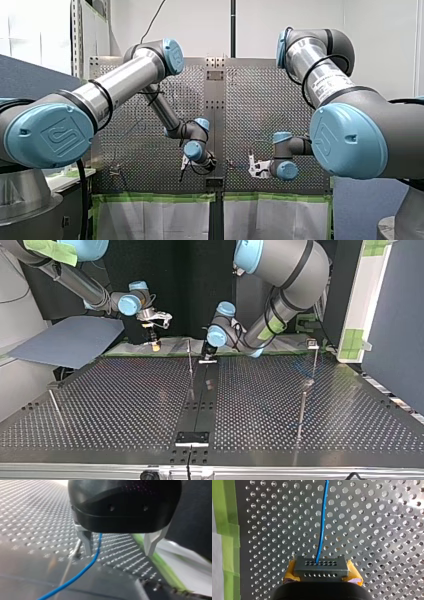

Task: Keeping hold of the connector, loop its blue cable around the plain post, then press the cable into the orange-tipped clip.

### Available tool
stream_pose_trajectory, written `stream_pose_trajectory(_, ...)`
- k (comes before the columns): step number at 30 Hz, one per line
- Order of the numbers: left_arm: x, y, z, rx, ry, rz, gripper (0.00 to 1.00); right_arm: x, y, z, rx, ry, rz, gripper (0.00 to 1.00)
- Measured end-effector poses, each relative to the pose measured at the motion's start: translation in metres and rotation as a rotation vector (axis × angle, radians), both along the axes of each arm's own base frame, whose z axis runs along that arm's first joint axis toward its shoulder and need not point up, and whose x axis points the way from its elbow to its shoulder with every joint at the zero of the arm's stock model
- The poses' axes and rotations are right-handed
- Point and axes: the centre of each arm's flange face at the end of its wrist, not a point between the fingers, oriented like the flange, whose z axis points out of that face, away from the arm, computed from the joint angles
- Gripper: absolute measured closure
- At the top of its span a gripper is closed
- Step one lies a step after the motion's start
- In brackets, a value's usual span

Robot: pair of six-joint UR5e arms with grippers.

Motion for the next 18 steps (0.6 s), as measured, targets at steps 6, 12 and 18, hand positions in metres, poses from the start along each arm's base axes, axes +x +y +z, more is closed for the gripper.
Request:
stream_pose_trajectory(6,-0.016,-0.01,-0.001,0.067,0.026,-0.043,0.0,0.0,0.0,0.0,0.005,0.007,0.001,1.0)
stream_pose_trajectory(12,-0.032,-0.015,0.005,0.107,0.043,-0.101,0.0,-0.001,0.002,-0.001,0.014,0.017,0.002,1.0)
stream_pose_trajectory(18,-0.035,-0.008,0.022,0.062,0.02,-0.089,0.0,0.0,0.002,-0.001,0.014,0.018,0.004,1.0)
